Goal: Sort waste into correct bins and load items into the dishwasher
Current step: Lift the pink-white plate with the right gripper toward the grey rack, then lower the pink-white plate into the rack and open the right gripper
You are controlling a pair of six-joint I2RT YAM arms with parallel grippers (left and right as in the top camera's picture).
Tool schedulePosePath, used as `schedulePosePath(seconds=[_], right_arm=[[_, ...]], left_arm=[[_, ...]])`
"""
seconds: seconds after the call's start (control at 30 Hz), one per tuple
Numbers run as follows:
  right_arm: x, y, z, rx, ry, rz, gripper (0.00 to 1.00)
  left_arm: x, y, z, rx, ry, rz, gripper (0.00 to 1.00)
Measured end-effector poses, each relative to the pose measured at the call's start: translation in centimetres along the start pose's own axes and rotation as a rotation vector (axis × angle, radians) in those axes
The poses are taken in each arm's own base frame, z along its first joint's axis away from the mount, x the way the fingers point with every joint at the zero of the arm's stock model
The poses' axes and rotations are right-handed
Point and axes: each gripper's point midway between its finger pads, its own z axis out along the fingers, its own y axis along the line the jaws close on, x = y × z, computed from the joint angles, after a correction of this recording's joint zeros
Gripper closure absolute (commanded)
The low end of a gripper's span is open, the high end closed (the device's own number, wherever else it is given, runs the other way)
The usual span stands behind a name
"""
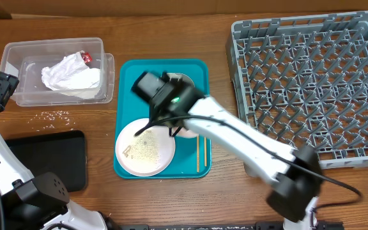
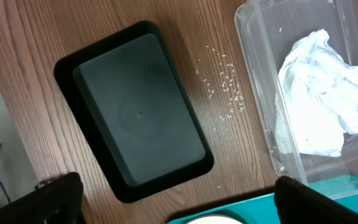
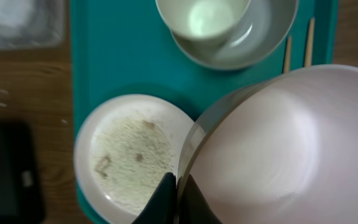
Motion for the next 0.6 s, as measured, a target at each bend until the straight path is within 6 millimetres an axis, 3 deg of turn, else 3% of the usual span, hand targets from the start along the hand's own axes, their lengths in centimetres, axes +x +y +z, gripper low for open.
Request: schedulePosePath(seconds=[0.07, 0.13, 0.27, 0.4, 0.5, 0.6], right_arm=[[-2.7, -1.0, -3.3, -0.047, -0.066, 0.031, 0.96], [-5.8, -3.3, -6.6, -0.079, -0.140, 0.084, 0.96], [-10.4, -11.0, -11.3, -0.077, -0.227, 0.209, 0.96], [-12.8, -17.6, -12.0, -0.102, -0.201, 0.267, 0.96], [-13.5, -20.4, -11.1, -0.199, -0.145, 0.258, 0.96], [-14.2, -22.0, -10.3, -0.322, -0.115, 0.241, 0.96]], left_arm=[[0.0, 0.0, 0.0, 0.000, 0.000, 0.000, 0.00], [0.0, 0.0, 0.0, 0.000, 0.000, 0.000, 0.00], [0.0, 0.0, 0.0, 0.000, 0.000, 0.000, 0.00], [0.0, 0.0, 0.0, 0.000, 0.000, 0.000, 0.00], [0.0, 0.0, 0.0, 0.000, 0.000, 0.000, 0.00], [0.0, 0.0, 0.0, 0.000, 0.000, 0.000, 0.00]])
